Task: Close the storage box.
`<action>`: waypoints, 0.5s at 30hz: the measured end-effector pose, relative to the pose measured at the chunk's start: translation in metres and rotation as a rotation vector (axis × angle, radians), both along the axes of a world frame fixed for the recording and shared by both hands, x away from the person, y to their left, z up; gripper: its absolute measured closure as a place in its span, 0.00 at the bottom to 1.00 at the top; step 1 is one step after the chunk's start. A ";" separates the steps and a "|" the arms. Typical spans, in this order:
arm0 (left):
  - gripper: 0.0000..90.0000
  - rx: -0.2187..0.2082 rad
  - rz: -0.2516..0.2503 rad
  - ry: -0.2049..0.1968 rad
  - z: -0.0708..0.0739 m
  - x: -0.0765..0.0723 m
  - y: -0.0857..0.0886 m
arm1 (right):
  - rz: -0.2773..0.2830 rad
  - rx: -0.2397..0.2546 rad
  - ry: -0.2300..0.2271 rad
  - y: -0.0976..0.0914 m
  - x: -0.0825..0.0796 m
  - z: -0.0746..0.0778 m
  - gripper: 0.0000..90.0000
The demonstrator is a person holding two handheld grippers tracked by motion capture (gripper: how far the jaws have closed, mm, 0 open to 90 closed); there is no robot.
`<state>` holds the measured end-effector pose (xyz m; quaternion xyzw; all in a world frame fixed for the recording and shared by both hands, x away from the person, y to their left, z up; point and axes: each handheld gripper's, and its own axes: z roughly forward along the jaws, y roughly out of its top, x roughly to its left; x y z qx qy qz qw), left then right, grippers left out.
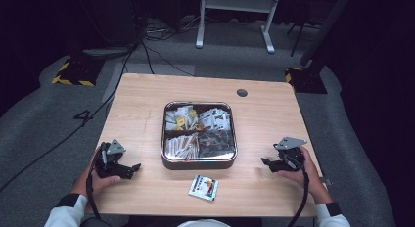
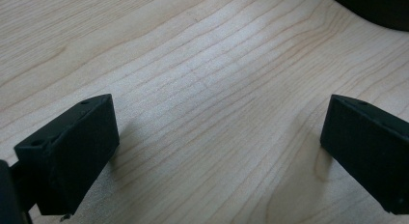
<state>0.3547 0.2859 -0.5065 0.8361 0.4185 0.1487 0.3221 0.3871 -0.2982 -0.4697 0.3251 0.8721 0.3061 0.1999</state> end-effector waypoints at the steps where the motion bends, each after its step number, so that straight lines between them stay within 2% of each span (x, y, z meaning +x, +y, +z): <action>1: 0.00 -0.001 0.000 0.000 0.000 0.000 0.000 | -0.002 0.001 -0.001 -0.002 -0.001 -0.001 0.27; 15: 0.00 -0.001 0.001 -0.001 0.000 0.000 0.000 | -0.060 0.022 0.012 -0.025 -0.011 -0.020 0.26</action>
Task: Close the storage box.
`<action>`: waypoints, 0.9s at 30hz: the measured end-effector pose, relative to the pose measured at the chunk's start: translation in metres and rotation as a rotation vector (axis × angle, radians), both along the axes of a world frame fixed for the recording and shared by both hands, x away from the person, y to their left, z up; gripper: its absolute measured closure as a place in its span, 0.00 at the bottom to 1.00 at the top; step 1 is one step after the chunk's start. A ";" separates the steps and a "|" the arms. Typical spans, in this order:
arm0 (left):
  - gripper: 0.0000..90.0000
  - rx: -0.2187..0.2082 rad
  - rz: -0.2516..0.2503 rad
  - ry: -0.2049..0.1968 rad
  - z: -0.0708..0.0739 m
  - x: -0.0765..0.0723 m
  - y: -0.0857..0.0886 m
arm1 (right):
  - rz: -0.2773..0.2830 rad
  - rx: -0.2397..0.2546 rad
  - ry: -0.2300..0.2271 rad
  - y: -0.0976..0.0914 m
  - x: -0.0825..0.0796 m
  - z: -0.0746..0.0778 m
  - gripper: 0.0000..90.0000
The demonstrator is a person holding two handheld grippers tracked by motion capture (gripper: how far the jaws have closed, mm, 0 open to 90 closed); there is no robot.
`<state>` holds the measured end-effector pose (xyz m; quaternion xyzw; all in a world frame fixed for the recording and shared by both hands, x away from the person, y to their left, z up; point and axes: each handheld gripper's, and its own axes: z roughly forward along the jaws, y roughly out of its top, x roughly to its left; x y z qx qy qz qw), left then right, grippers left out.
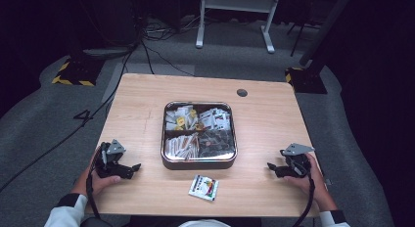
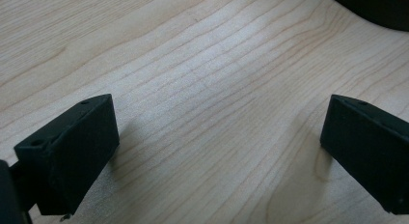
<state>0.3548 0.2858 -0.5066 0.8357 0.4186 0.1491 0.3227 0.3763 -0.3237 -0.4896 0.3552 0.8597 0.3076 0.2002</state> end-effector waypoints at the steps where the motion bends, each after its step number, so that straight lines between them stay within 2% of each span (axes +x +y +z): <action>1: 0.00 0.000 0.000 0.000 0.000 0.000 0.000 | -0.006 0.008 0.004 -0.002 -0.001 -0.001 0.26; 17: 0.00 0.000 0.000 0.000 0.000 0.000 0.000 | -0.085 0.129 0.020 -0.031 -0.018 -0.012 0.23; 20: 0.00 0.000 0.000 0.001 0.000 0.000 0.000 | -0.104 0.152 0.006 -0.035 -0.021 -0.014 0.23; 27: 0.00 0.000 0.000 0.001 0.000 0.000 0.000 | -0.119 0.151 0.004 -0.037 -0.023 -0.014 0.22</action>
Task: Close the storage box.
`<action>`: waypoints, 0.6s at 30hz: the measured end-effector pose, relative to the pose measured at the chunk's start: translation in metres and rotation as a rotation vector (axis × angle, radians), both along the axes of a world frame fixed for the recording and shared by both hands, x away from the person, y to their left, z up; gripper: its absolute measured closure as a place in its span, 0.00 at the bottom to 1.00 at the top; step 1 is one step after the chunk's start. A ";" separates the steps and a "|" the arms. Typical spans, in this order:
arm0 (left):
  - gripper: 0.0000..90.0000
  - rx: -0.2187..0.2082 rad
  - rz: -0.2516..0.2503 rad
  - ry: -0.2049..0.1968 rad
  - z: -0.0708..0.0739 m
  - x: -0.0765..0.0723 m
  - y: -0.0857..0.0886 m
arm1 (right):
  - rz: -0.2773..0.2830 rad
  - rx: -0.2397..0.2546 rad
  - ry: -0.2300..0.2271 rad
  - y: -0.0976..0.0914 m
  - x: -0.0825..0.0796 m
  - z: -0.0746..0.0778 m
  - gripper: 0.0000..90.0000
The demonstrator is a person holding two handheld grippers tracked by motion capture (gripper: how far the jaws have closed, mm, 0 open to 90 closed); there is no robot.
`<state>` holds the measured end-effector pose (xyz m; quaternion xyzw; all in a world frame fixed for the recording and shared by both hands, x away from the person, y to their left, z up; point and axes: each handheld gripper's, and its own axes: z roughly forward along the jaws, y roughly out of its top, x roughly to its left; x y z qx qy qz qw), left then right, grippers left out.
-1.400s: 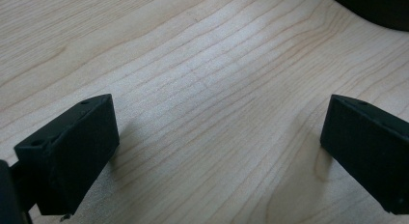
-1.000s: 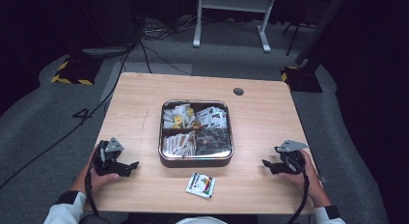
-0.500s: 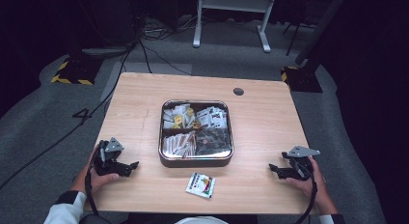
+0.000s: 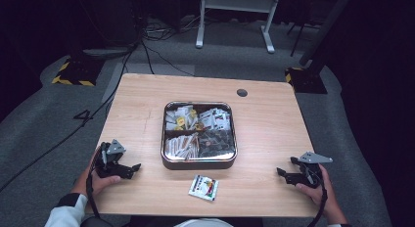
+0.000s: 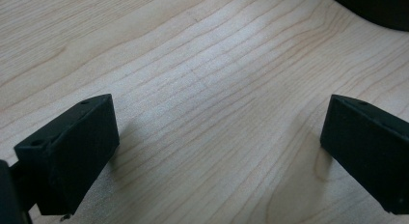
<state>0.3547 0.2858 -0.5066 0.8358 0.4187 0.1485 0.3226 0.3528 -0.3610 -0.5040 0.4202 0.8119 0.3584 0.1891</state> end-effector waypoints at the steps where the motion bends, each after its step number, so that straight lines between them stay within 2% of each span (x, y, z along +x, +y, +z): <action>1: 0.00 0.000 0.000 0.000 0.000 0.000 0.000 | 0.001 0.000 0.000 0.000 0.000 0.000 0.22; 18: 0.00 0.003 -0.002 -0.003 0.000 0.000 0.000 | -0.015 -0.001 0.001 0.001 0.001 0.000 0.22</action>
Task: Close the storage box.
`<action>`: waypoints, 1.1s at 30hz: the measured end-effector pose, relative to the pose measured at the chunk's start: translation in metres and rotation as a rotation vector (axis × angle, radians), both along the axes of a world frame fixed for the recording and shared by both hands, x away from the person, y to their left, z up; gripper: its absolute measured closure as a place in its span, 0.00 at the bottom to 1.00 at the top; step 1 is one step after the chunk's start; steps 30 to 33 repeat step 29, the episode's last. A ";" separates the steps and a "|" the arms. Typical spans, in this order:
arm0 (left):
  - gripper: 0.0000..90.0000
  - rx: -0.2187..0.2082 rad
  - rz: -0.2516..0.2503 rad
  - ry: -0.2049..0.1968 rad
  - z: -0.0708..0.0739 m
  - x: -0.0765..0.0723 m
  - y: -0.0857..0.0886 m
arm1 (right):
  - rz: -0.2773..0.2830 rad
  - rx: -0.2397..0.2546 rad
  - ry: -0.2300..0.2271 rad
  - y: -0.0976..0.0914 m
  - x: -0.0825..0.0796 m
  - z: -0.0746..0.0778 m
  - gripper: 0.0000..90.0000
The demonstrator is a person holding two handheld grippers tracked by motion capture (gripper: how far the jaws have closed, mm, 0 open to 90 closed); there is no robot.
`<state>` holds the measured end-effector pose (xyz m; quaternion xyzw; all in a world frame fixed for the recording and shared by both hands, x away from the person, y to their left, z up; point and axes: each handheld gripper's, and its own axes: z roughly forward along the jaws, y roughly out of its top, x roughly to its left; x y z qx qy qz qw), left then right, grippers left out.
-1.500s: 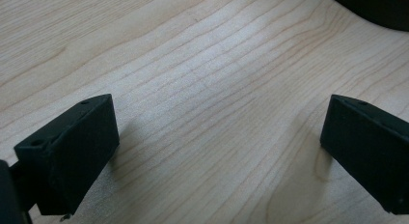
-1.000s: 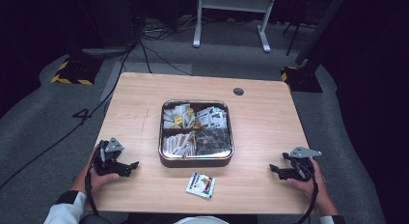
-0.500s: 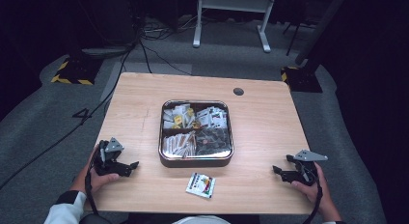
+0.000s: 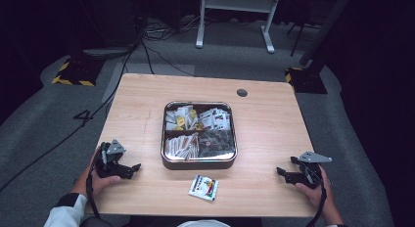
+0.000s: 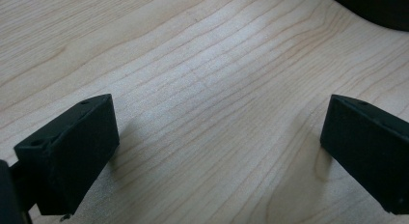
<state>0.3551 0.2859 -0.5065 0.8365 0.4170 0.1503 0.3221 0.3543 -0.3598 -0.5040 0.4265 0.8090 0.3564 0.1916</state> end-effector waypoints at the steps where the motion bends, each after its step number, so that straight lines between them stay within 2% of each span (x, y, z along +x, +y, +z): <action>1: 0.00 -0.003 0.003 0.006 0.000 0.000 0.000 | 0.000 0.000 0.000 0.000 0.000 0.000 0.22; 33: 0.00 -0.004 0.007 0.005 0.000 0.000 -0.001 | -0.004 0.001 -0.001 0.000 0.001 0.000 0.22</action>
